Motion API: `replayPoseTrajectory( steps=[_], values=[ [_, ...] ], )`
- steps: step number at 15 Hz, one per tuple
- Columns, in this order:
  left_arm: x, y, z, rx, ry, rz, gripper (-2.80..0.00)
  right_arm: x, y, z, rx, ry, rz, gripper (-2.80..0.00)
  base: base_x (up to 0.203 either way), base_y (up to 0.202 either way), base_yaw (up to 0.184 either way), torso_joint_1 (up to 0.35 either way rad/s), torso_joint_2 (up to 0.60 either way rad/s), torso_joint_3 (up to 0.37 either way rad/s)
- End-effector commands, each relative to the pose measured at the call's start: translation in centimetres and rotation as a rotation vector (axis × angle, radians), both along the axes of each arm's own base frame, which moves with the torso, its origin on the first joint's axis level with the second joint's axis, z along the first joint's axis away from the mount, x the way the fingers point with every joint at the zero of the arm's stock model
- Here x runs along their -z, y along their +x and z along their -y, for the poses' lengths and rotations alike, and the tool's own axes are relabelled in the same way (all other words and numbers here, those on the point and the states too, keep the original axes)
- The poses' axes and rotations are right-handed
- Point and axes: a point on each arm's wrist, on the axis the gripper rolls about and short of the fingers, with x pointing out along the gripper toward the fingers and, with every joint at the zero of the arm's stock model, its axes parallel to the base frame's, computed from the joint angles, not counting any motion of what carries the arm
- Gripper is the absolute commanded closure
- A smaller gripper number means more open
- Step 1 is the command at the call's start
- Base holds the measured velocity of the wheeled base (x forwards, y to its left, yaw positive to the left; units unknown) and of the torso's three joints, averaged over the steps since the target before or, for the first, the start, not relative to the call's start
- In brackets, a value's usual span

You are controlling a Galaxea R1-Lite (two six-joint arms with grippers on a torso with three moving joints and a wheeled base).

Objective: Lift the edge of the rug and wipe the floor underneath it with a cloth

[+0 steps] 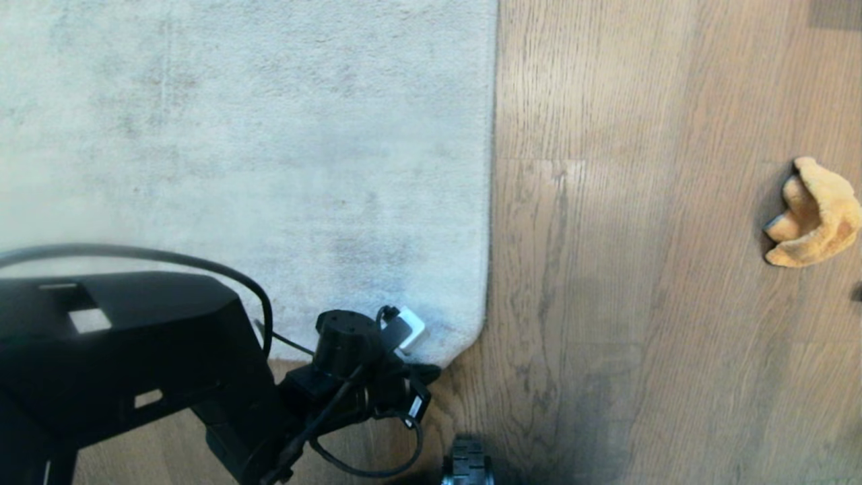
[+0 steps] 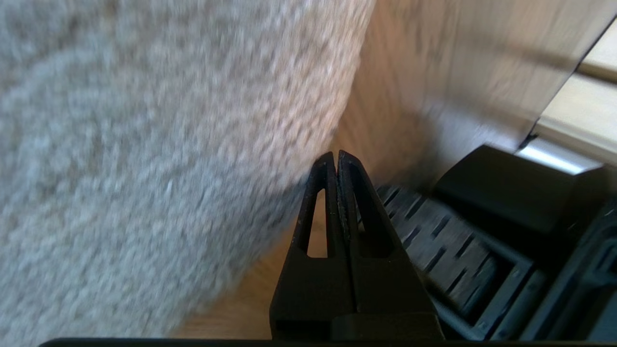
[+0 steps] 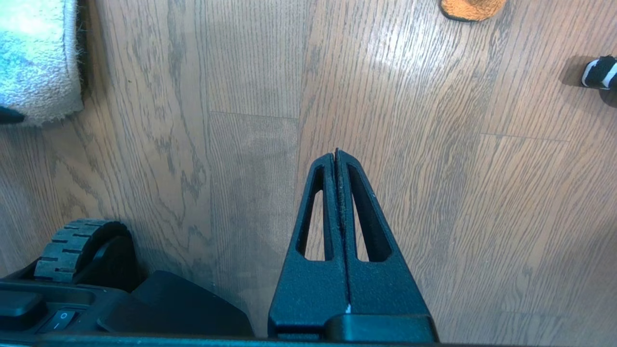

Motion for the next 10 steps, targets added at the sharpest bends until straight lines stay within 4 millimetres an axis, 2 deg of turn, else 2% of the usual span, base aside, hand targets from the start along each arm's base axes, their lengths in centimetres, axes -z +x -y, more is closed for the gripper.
replayPoseTrajectory(
  steps=[1, 6, 10],
  values=[
    [0.7, 0.0, -0.6, 0.002, 0.035, 0.003, 0.0, 0.0, 0.0, 0.0, -0.001, -0.001, -0.001, 0.0, 0.0, 0.0, 0.0, 0.0, 0.0, 0.0],
    [0.5, 1.1, -2.3, -0.007, 0.091, 0.076, 0.0, 0.0, 0.0, 0.0, -0.001, -0.001, -0.001, 0.0, 0.0, 0.0, 0.0, 0.0, 0.0, 0.0],
    [1.1, -0.2, -3.1, 0.001, 0.115, 0.03, 0.0, 0.0, 0.0, 0.0, -0.001, -0.001, -0.001, 0.0, 0.0, 0.0, 0.0, 0.0, 0.0, 0.0]
  ],
)
